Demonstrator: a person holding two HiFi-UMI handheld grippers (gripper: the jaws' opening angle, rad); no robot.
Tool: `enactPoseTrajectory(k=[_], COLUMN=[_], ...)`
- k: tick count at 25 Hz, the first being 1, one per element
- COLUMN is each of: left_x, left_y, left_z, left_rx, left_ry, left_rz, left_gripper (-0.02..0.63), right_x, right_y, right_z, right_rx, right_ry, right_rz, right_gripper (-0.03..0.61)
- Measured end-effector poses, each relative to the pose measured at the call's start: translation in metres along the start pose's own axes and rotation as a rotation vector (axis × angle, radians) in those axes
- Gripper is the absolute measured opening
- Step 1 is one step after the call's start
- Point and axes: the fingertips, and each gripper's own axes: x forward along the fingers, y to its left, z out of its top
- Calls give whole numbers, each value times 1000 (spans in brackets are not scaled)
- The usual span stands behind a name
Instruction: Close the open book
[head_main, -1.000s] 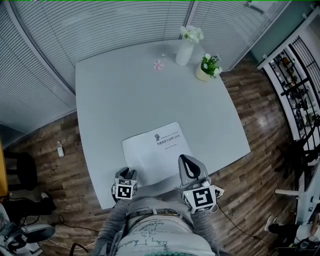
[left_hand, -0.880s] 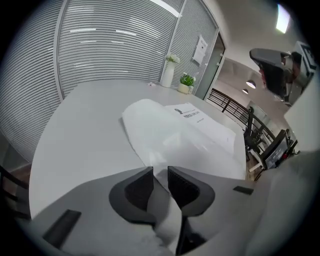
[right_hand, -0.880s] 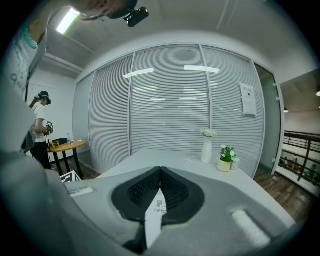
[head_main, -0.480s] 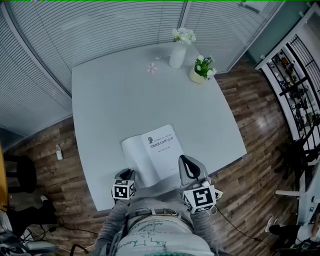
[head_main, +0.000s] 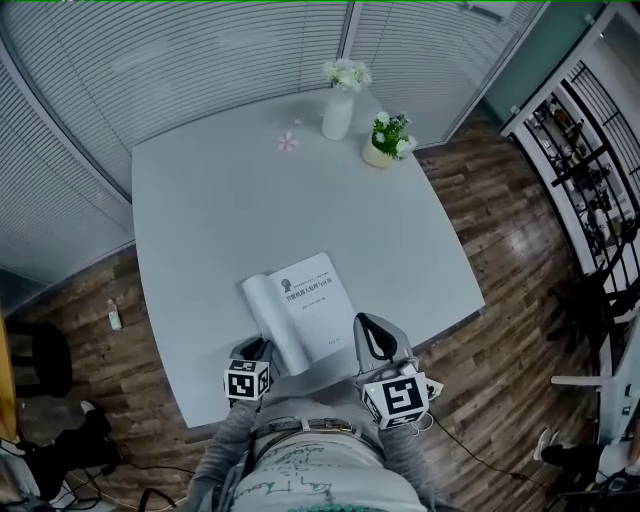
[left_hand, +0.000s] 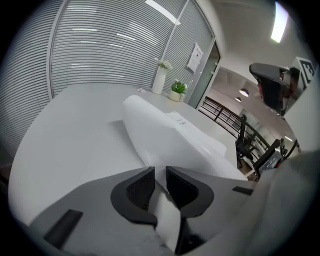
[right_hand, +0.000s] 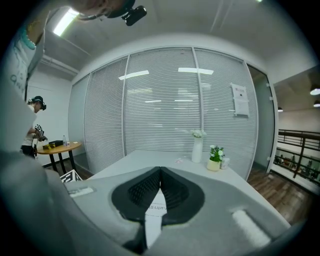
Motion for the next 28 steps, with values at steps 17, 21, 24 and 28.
enactPoseTrajectory(k=[17,21,24,28], left_x=[21,32,35,33], left_y=[-55,-64,-67,-78], left_z=[36,35,36,49], left_rx=[41,42,43,43], left_ry=[-92,-68,-66,-104], left_rz=[-50,-50,-41,-44], left_gripper=[69,69,69,69], right_x=[-34,-41,-44,-44], right_y=[-34,-47,-55,-66], right_z=[-13,-17,-18,-22], right_rx=[27,34,39,47], right_ry=[-4,1,-2,-1], right_rz=[-48,-65,-71,-68], right_gripper=[2,2,2,2])
